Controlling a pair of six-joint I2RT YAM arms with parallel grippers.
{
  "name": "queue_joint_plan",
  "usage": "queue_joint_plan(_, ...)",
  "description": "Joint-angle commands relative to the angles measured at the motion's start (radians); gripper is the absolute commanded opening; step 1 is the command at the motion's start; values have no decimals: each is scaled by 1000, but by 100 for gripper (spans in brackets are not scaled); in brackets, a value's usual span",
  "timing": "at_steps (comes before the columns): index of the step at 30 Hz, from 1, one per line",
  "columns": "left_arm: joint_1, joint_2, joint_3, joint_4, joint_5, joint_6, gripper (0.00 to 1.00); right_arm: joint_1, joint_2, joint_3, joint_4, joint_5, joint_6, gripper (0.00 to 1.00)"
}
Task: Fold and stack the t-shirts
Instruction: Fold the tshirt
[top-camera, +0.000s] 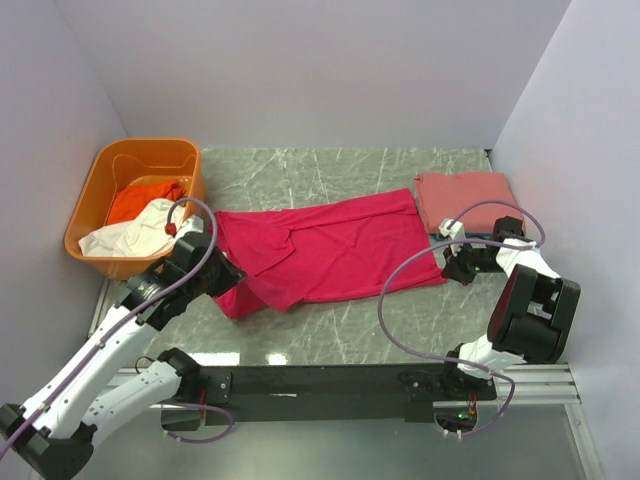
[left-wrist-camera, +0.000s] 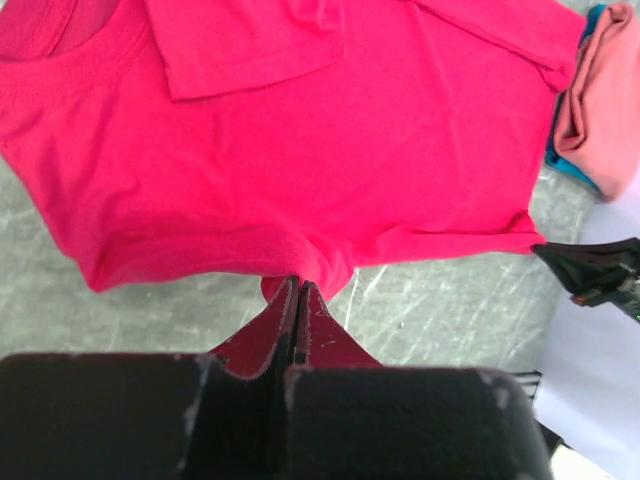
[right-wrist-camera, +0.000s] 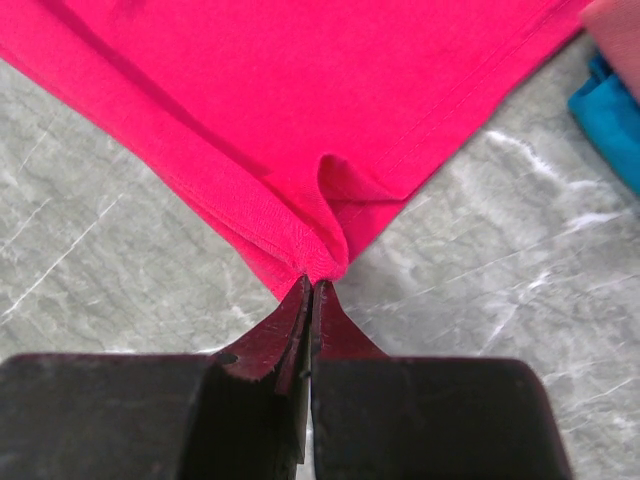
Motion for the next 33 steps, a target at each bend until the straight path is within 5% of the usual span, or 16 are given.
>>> queue_joint_plan(1, 6, 42, 61, 85, -39, 62, 0, -9, 24, 51, 4, -43, 26, 0)
queue_joint_plan(10, 50, 137, 136, 127, -131, 134, 0, -9, 79, 103, 20, -52, 76, 0)
queue_joint_plan(33, 281, 268, 119, 270, -31, 238, 0, 134, 185, 243, 118, -26, 273, 0)
